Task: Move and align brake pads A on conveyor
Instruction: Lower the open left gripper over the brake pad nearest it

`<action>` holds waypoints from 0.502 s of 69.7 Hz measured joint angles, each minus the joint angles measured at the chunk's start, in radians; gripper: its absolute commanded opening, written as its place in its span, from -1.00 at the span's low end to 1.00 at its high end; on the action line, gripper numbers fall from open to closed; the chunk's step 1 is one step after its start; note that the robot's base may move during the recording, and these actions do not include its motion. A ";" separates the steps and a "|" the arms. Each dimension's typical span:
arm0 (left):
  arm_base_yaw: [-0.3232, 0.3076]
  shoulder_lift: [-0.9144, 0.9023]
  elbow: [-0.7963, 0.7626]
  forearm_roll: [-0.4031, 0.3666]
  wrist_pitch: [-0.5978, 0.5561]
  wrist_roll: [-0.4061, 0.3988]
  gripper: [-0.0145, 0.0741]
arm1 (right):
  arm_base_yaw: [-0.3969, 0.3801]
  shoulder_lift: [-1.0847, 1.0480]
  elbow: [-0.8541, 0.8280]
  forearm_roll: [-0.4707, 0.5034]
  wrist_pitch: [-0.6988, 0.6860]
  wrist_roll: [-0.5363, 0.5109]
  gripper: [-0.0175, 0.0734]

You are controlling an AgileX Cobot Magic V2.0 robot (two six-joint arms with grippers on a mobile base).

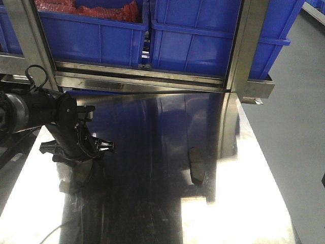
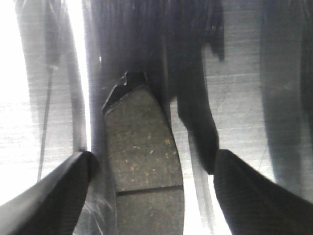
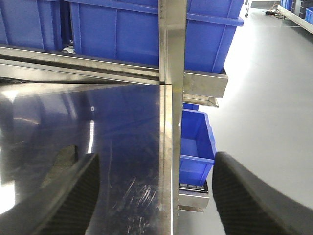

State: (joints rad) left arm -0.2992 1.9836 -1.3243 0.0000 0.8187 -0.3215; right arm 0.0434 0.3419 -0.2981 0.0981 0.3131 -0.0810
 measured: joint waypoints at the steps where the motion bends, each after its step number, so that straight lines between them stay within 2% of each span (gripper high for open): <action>1: 0.000 0.000 -0.001 0.000 0.003 0.000 0.54 | 0.000 0.000 0.000 0.000 0.000 0.000 0.42; 35: 0.000 0.001 -0.001 0.015 0.046 0.003 0.53 | 0.000 0.000 0.000 0.000 0.000 0.000 0.42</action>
State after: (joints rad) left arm -0.2992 1.9843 -1.3253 0.0149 0.8644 -0.3185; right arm 0.0434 0.3419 -0.2981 0.0981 0.3131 -0.0810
